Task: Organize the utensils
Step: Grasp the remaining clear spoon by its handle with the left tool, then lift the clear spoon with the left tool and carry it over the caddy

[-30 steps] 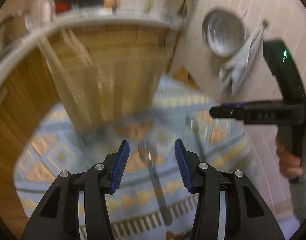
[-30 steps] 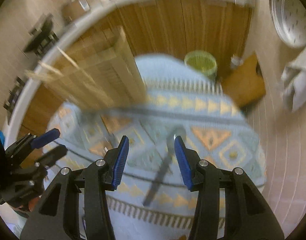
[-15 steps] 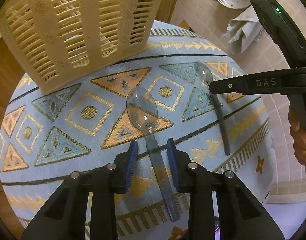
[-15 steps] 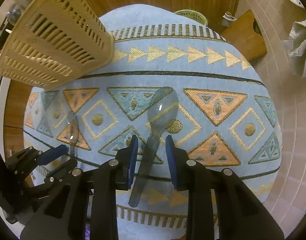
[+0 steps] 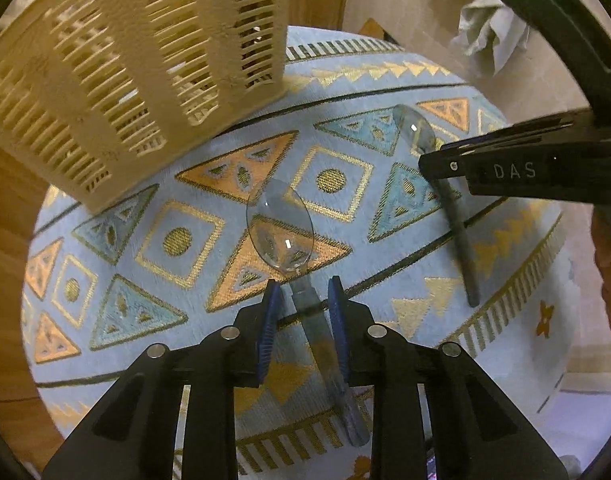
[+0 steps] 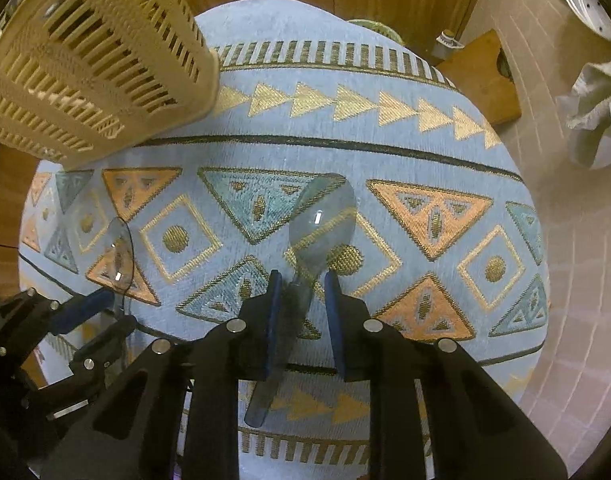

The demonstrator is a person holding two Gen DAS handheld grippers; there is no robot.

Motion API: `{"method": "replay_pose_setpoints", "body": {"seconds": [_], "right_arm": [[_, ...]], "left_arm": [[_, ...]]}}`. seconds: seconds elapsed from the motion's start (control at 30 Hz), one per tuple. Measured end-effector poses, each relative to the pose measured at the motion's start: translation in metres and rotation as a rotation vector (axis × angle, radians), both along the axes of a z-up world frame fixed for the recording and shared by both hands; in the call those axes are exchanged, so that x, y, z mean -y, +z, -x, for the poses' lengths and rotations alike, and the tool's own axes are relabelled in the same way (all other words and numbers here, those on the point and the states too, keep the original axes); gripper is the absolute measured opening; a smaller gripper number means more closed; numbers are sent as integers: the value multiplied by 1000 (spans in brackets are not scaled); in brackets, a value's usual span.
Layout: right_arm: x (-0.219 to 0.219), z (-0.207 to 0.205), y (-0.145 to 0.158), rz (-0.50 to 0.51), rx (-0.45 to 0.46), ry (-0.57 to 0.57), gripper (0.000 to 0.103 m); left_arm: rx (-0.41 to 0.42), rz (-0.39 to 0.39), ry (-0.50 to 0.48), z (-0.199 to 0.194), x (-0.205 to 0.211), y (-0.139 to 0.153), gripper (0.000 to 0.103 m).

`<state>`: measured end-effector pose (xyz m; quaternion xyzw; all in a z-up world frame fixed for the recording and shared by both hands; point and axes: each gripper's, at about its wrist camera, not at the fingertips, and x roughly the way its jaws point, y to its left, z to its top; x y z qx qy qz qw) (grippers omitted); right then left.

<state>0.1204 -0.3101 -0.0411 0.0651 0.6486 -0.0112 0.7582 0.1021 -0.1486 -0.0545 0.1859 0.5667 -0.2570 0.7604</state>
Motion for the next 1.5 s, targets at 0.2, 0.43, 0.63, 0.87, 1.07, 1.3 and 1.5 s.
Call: {"method": "replay_pose_setpoints", "body": {"seconds": [0.2,0.43,0.63,0.87,1.07,1.3,1.5], "right_arm": [[-8,4,1,27,7,15,13],[-19,12,7,32,5,35,11],[-16,17,8,15,16,47,11],[-1,25,10,-72,49,47,10],[12,42,22,-183,165,38,10],[18,73,49,-299,371,90,10],[13,96,87,-342,542,161,10]], "left_arm": [[46,-83,-16,6,11,-1,16],[57,-121,-31,9,25,-1,13],[70,-130,-25,14,42,-3,11],[81,-89,4,27,33,-2,10],[120,78,54,34,7,10,10],[207,289,110,43,-33,39,10],[347,440,123,55,-51,75,10]]}}
